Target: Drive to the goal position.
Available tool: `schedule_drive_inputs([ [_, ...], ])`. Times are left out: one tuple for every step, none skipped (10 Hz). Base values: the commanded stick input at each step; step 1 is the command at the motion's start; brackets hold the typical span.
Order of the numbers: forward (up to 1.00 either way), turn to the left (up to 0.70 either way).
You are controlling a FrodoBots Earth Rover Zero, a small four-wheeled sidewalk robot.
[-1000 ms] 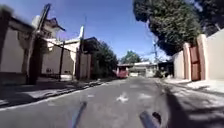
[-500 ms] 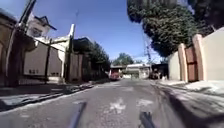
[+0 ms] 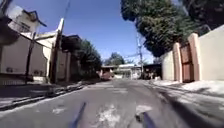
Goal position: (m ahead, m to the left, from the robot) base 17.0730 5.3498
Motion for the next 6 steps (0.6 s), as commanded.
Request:
schedule_drive_inputs([
  [1.0,-0.34],
  [1.0,-0.34],
  [1.0,-0.34],
  [1.0,-0.34],
  [1.0,-0.34],
  [1.0,-0.14],
])
